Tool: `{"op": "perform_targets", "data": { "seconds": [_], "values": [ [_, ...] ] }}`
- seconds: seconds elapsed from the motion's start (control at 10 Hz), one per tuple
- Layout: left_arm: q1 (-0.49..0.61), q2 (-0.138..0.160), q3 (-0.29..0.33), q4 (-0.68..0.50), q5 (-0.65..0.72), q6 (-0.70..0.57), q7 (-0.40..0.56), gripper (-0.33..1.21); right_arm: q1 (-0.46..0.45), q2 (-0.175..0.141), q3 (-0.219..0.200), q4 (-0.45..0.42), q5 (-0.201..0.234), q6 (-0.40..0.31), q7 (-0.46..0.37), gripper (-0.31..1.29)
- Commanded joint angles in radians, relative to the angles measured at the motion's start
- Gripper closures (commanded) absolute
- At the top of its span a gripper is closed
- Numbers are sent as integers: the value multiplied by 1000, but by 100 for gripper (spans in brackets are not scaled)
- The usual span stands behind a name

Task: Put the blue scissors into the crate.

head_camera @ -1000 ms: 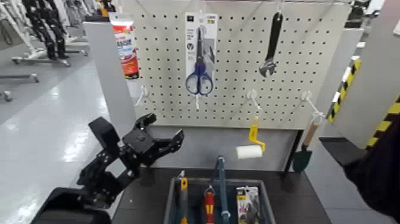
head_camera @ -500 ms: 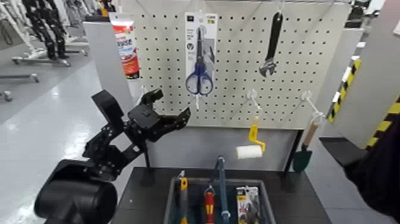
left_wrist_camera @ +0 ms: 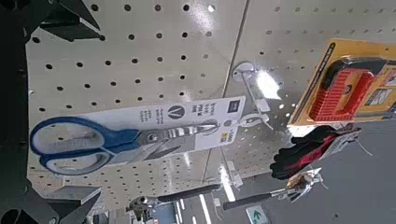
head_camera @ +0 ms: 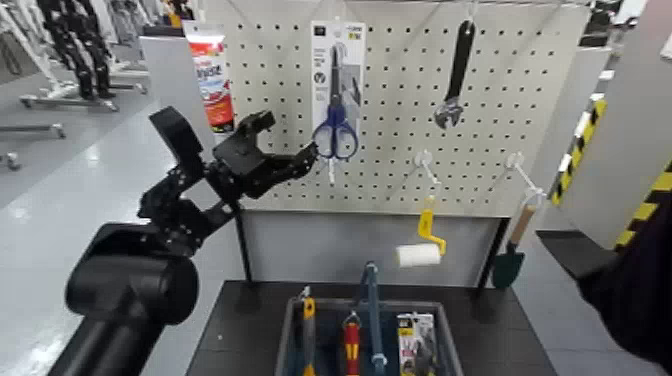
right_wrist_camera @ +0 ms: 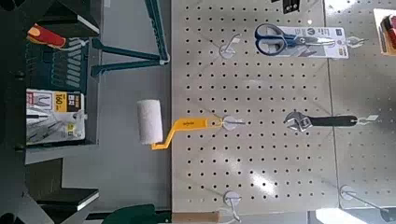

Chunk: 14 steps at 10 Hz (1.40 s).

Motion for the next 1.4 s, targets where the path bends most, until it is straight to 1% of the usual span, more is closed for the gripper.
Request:
{"op": "perform_targets", "data": {
  "seconds": [0.1,0.4,0.7,0.8,1.0,1.1,1.4],
  "values": [
    [-78,0,-26,52,16,8,-41,13,-3,0,0,0,-1,0,4,10],
    [-136,-3,-45,97,27,12,-72,13,-8,-2,2,0,-3,-2,8,10],
    [-193,-5,-69,135,32,2,-112,17,-13,-5,3,1,-4,-3,13,10],
    [-202,-6,-72,143,33,2,-123,25,-14,-5,3,1,-4,-3,16,10],
    [-204,-5,-71,139,33,14,-129,112,-14,-5,3,1,-6,-5,16,10],
    [-204,-5,-69,138,32,29,-129,115,-14,-5,3,1,-6,-5,16,10],
    [-216,-3,-69,139,32,39,-147,115,-14,-5,5,1,-6,-6,16,10]
  ]
}}
